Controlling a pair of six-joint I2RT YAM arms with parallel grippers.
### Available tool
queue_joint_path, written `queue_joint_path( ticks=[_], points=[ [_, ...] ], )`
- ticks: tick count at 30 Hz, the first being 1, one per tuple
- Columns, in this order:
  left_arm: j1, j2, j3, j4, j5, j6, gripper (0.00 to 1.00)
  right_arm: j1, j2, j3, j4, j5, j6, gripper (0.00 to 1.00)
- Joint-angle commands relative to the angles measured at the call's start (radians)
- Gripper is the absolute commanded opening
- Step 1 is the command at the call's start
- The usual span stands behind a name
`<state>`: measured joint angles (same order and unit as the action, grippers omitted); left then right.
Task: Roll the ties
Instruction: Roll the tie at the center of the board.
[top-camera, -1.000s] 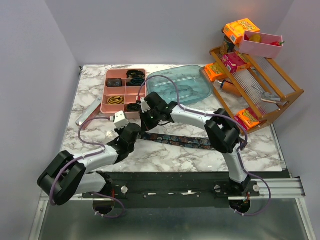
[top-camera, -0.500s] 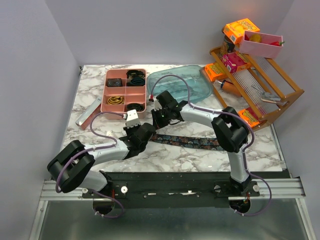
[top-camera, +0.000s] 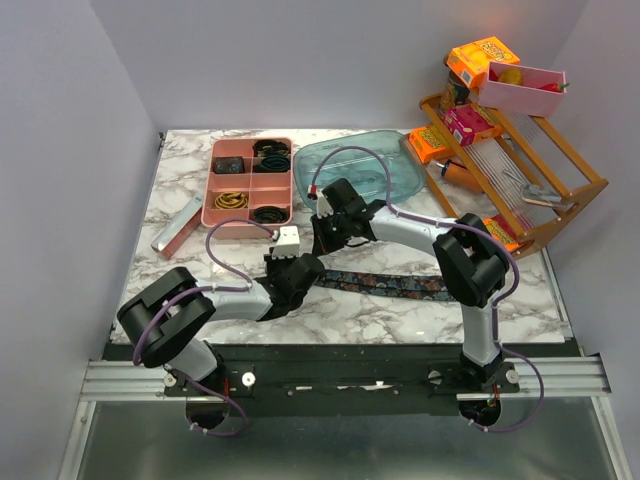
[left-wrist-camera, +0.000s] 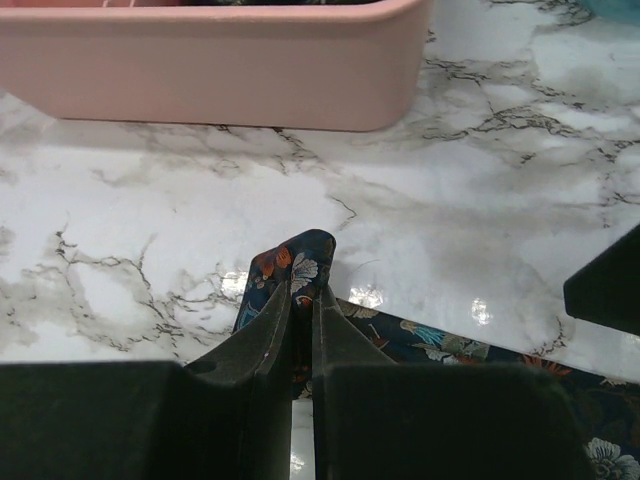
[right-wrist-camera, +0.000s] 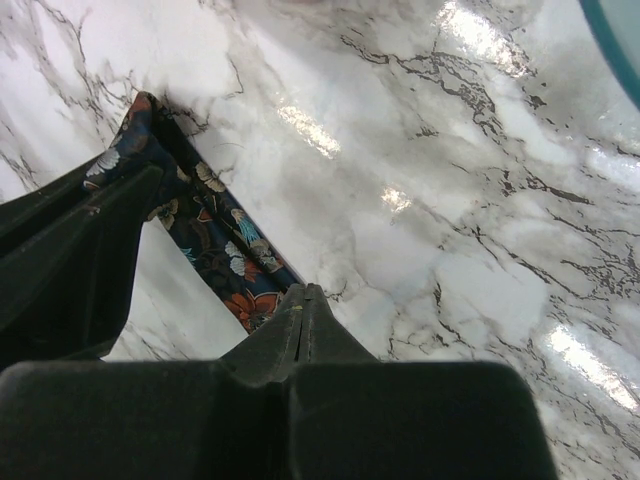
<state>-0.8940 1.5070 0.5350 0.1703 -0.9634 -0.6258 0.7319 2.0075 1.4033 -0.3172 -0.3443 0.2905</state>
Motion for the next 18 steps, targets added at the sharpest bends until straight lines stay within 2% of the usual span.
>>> queue_joint_path(
  ticks=[1, 4, 6, 9, 11, 18],
  points=[
    [-0.023, 0.028, 0.025, 0.052, 0.032, 0.081, 0.04, -0.006, -0.029, -0.013, 0.018, 0.016, 0.001, 0.01],
    [-0.029, 0.041, 0.031, 0.054, 0.070, 0.080, 0.08, -0.008, -0.027, -0.017, 0.021, 0.018, 0.001, 0.01],
    [-0.029, 0.044, 0.033, 0.046, 0.084, 0.068, 0.15, -0.009, -0.024, -0.017, 0.020, 0.018, 0.002, 0.01],
    [-0.029, 0.038, 0.022, 0.060, 0.124, 0.049, 0.33, -0.011, -0.021, -0.015, 0.021, 0.018, 0.002, 0.01],
    [-0.029, 0.025, 0.017, 0.075, 0.161, 0.046, 0.38, -0.012, -0.021, -0.015, 0.021, 0.014, 0.002, 0.01],
    [-0.029, -0.010, -0.016, 0.121, 0.229, 0.037, 0.40, -0.014, -0.012, -0.007, 0.021, 0.010, 0.002, 0.01]
  ],
)
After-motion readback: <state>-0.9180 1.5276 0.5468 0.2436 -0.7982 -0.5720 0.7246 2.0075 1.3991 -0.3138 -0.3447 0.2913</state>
